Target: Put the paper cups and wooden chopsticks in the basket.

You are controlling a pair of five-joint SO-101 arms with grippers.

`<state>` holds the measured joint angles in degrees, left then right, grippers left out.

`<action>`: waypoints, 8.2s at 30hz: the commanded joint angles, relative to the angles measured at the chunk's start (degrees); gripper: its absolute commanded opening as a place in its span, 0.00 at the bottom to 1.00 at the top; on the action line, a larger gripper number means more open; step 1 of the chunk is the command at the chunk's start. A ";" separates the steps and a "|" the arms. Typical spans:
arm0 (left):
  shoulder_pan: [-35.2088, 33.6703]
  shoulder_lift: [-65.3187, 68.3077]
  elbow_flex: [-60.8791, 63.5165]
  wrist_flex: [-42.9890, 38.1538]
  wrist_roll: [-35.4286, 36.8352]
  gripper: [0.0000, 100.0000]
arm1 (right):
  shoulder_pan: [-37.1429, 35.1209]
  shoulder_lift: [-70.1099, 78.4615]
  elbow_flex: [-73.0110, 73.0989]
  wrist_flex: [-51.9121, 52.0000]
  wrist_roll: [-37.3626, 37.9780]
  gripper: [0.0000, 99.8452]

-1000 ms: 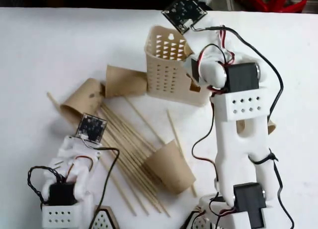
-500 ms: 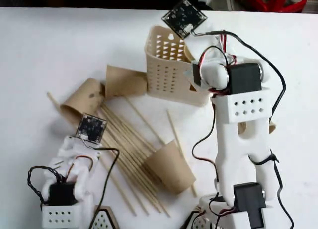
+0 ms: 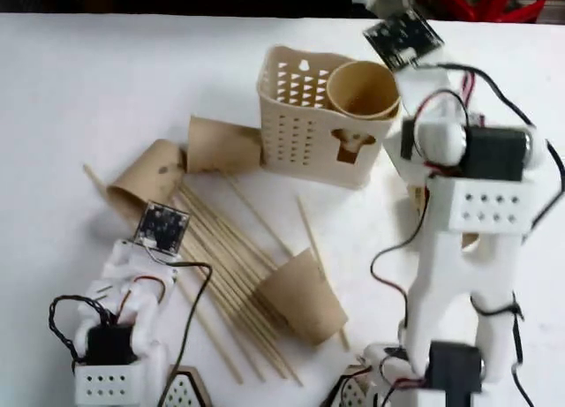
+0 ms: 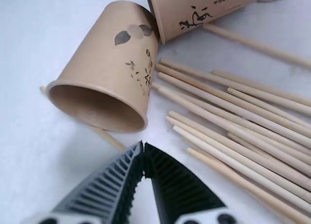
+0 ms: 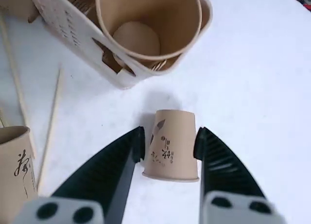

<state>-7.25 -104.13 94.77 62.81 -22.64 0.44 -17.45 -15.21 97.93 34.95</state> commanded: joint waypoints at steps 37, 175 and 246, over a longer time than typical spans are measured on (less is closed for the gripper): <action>-0.48 -0.31 0.09 -1.58 -0.62 0.02 | 16.31 -24.84 71.74 -41.63 -9.93 0.17; -0.40 -0.31 0.26 -1.58 -0.70 0.02 | -13.49 18.15 -20.66 -15.16 1.05 0.16; -0.48 -0.31 0.35 -2.20 -0.70 0.02 | -31.43 22.90 21.19 0.40 -35.87 0.16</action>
<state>-7.25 -104.13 95.30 61.76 -22.64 -32.18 5.85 5.71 97.49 -0.48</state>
